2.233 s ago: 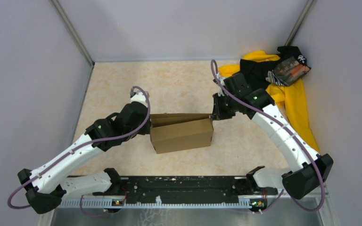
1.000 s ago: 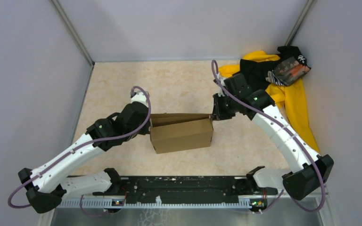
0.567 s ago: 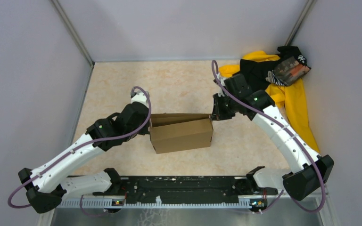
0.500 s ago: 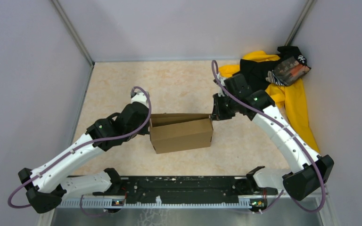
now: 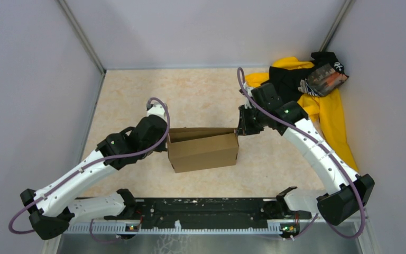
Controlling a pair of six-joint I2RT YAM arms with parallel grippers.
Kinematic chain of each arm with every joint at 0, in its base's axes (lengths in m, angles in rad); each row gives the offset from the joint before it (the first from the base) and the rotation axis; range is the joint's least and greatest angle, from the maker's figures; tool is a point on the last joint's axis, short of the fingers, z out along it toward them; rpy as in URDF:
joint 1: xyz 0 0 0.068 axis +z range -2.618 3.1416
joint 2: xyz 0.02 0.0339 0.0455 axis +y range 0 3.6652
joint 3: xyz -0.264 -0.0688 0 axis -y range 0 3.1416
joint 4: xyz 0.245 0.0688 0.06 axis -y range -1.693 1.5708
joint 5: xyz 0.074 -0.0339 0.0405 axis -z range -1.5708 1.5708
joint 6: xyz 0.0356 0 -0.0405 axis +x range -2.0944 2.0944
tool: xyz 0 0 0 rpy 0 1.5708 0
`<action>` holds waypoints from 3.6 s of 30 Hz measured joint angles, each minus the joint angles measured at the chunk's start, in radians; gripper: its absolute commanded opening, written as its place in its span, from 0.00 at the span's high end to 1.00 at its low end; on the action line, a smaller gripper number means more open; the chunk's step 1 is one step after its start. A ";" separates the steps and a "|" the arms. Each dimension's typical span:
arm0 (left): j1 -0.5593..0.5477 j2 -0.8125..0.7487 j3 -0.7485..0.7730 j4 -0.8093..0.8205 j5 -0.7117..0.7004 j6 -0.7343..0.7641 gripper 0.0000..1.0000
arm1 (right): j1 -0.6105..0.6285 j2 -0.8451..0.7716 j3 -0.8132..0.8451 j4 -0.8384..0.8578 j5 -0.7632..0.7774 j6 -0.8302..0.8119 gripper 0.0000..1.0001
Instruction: Fold the paper box
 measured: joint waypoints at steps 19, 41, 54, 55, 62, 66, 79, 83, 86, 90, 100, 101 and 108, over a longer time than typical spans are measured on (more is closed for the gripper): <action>-0.001 -0.044 0.032 0.025 0.072 0.050 0.78 | 0.000 -0.001 0.000 -0.003 0.000 0.007 0.99; -0.001 -0.066 0.062 0.048 0.093 0.069 0.80 | 0.000 -0.013 0.000 -0.032 0.007 0.024 0.79; -0.001 -0.076 0.059 0.055 0.094 0.071 0.80 | 0.000 -0.019 0.011 -0.044 0.067 0.012 0.52; -0.001 -0.076 0.059 0.055 0.093 0.073 0.80 | 0.000 -0.020 0.016 -0.036 0.080 0.000 0.51; -0.001 -0.063 0.059 0.056 0.078 0.081 0.79 | -0.017 0.155 0.238 0.017 0.095 -0.074 0.55; -0.001 -0.058 0.047 0.077 0.075 0.085 0.79 | -0.038 0.303 0.319 0.086 0.031 -0.103 0.63; -0.001 -0.021 0.034 0.122 0.079 0.086 0.80 | 0.142 0.171 0.071 0.108 -0.036 -0.079 0.63; -0.001 -0.024 0.018 0.149 0.106 0.072 0.82 | 0.206 0.078 0.046 0.109 -0.028 -0.042 0.64; -0.001 -0.024 -0.005 0.171 0.143 0.053 0.84 | 0.243 0.052 0.046 0.111 -0.011 -0.025 0.66; -0.008 -0.026 -0.035 0.181 0.190 0.011 0.85 | 0.301 0.050 0.046 0.103 0.032 0.000 0.66; -0.061 -0.126 -0.119 0.191 0.234 -0.100 0.88 | 0.360 -0.047 -0.102 0.103 0.104 0.076 0.66; -0.070 -0.127 -0.130 0.196 0.235 -0.109 0.88 | 0.360 -0.057 -0.113 0.103 0.111 0.081 0.66; -0.132 -0.103 -0.180 0.204 0.227 -0.150 0.89 | 0.360 -0.130 -0.155 0.108 0.171 0.121 0.66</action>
